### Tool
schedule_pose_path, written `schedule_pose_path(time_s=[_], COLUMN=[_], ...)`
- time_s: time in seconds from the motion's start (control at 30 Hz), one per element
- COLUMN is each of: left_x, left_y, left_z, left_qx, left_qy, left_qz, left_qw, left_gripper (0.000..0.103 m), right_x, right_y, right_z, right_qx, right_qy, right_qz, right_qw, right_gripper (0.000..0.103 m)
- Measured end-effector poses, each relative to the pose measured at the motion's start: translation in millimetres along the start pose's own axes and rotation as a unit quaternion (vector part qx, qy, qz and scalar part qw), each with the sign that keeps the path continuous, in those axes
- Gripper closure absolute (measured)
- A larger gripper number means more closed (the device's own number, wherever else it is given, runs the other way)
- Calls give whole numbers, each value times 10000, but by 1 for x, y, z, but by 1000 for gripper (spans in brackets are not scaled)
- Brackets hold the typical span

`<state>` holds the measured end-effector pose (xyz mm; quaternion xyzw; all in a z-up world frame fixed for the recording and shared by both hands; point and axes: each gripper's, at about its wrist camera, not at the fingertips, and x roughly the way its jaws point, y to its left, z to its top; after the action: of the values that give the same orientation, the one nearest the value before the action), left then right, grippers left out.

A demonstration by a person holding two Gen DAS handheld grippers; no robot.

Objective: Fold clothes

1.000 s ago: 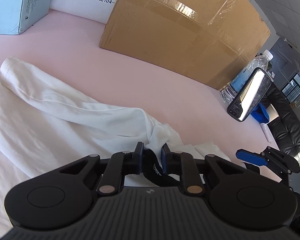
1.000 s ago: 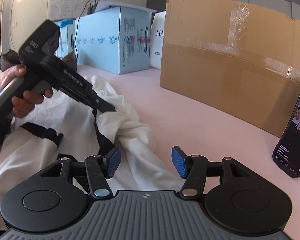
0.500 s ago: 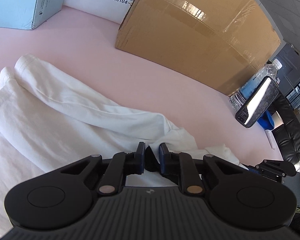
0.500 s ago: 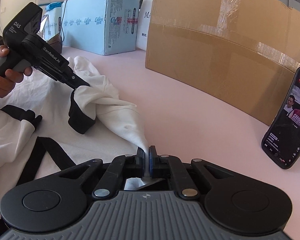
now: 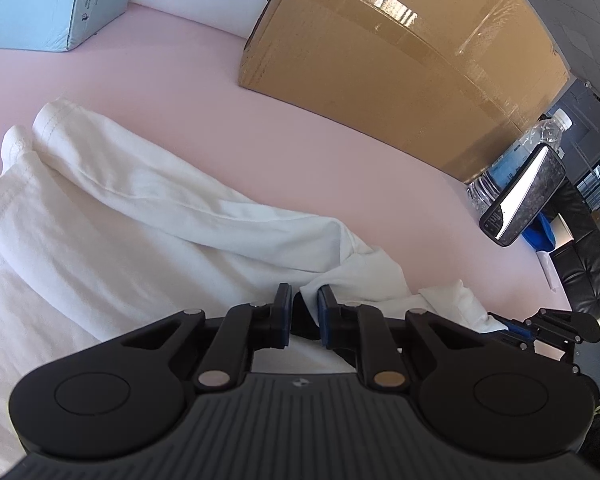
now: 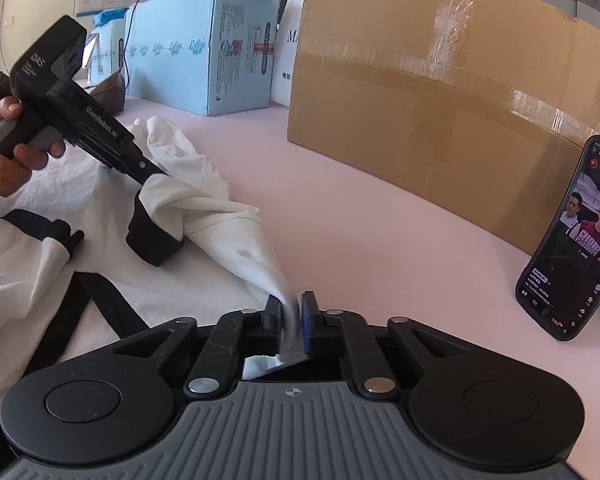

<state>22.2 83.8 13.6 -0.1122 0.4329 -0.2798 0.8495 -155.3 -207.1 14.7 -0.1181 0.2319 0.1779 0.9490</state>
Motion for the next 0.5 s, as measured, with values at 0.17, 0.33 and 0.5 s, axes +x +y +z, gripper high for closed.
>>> schedule_pose_path(time_s=[0.17, 0.33, 0.5], left_x=[0, 1, 2], left_y=[-2, -5, -9], left_z=[-1, -3, -5], left_qx=[37, 106, 209], left_qy=[-38, -71, -100], left_qz=[75, 157, 241], left_qw=[10000, 9998, 9994], left_gripper=[89, 89, 88], right_x=[-12, 4, 32], right_y=[4, 10, 6], right_z=[10, 24, 33], right_qx=[373, 1083, 2056], right_qy=[-425, -113, 339], right_qz=[504, 1343, 1633], right_qw=[9971, 9849, 9643], right_gripper=[69, 72, 71])
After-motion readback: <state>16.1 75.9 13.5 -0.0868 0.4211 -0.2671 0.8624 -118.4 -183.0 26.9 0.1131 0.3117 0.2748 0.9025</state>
